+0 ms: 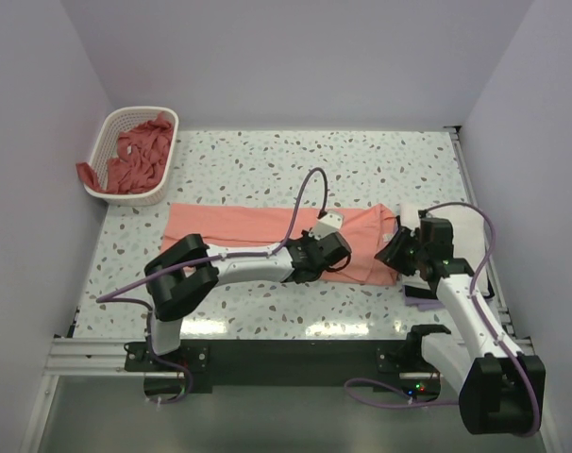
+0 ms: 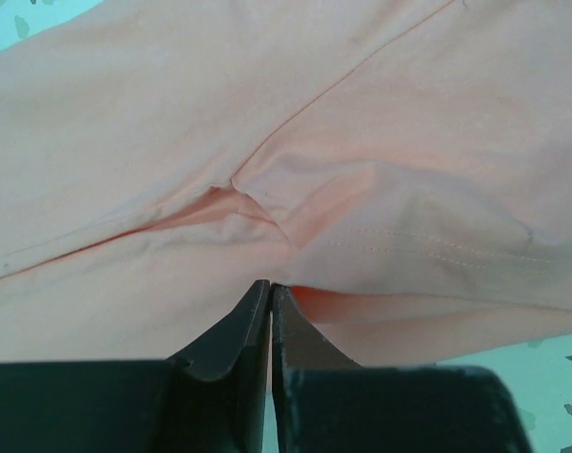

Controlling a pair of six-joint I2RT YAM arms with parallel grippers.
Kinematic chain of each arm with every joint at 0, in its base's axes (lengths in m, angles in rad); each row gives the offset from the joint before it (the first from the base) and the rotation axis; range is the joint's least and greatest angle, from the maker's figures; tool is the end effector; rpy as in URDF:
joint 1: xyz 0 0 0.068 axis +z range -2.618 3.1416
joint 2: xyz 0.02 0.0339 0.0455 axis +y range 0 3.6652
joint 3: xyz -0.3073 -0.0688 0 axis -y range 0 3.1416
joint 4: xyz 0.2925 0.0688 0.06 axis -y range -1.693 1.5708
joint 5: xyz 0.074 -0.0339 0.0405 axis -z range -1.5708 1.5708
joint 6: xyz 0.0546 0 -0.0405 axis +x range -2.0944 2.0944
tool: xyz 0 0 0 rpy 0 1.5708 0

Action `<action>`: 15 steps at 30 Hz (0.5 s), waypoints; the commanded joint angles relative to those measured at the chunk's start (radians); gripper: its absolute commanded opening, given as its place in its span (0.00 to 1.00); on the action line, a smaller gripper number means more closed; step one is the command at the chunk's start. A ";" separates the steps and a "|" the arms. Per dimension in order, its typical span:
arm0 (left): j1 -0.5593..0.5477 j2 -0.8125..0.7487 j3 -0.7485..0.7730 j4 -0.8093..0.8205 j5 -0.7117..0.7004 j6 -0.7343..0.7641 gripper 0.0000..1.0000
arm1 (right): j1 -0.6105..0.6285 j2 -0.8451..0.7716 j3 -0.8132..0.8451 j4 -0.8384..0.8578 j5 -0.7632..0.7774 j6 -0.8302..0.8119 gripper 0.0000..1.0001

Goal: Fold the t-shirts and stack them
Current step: Fold the tshirt

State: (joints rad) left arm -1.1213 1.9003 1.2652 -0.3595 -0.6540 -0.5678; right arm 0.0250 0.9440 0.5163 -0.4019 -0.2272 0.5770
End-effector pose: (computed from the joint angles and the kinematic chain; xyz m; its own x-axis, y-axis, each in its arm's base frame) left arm 0.2274 -0.3949 0.1807 -0.6141 0.2907 -0.7337 0.2853 0.9486 0.1371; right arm 0.2163 0.0177 0.2018 -0.7143 0.5138 -0.4752 0.2544 0.8232 0.5076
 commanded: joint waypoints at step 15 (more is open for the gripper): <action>0.028 -0.220 -0.141 0.108 0.135 -0.029 0.34 | 0.036 -0.030 -0.079 0.023 -0.055 0.046 0.40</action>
State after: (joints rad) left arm -1.1175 1.7638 1.1439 -0.3187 -0.5552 -0.5674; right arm 0.0422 0.9119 0.4488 -0.4091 -0.2581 0.5980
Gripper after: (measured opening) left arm 0.337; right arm 0.400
